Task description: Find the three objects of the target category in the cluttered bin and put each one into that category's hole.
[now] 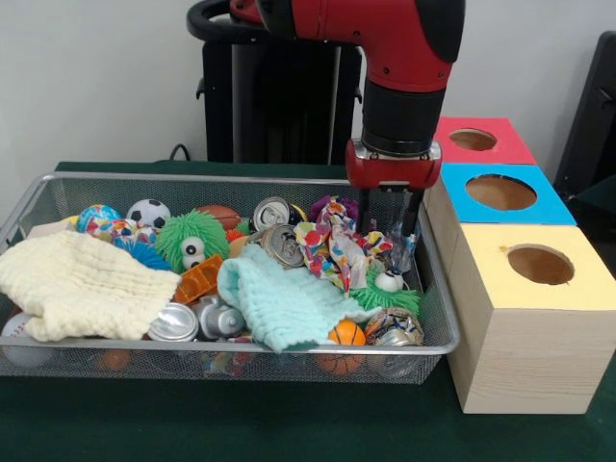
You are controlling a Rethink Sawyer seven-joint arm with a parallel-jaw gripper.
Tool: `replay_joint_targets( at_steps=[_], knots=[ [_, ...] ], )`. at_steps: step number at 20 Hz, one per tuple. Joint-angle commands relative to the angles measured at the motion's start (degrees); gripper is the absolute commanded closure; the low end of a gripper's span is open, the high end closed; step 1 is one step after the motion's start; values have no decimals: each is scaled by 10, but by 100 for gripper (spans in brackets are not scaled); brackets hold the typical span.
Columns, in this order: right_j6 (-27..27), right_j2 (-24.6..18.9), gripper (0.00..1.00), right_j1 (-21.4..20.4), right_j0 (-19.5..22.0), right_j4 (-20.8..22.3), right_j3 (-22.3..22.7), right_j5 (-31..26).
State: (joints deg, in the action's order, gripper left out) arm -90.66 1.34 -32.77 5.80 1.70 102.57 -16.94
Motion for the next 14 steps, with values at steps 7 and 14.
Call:
replay_joint_targets(
  at_steps=[7,14],
  knots=[
    [-70,-35,0,9,19,37,24,69],
    [-76,-36,0,11,24,44,43,85]
  ],
)
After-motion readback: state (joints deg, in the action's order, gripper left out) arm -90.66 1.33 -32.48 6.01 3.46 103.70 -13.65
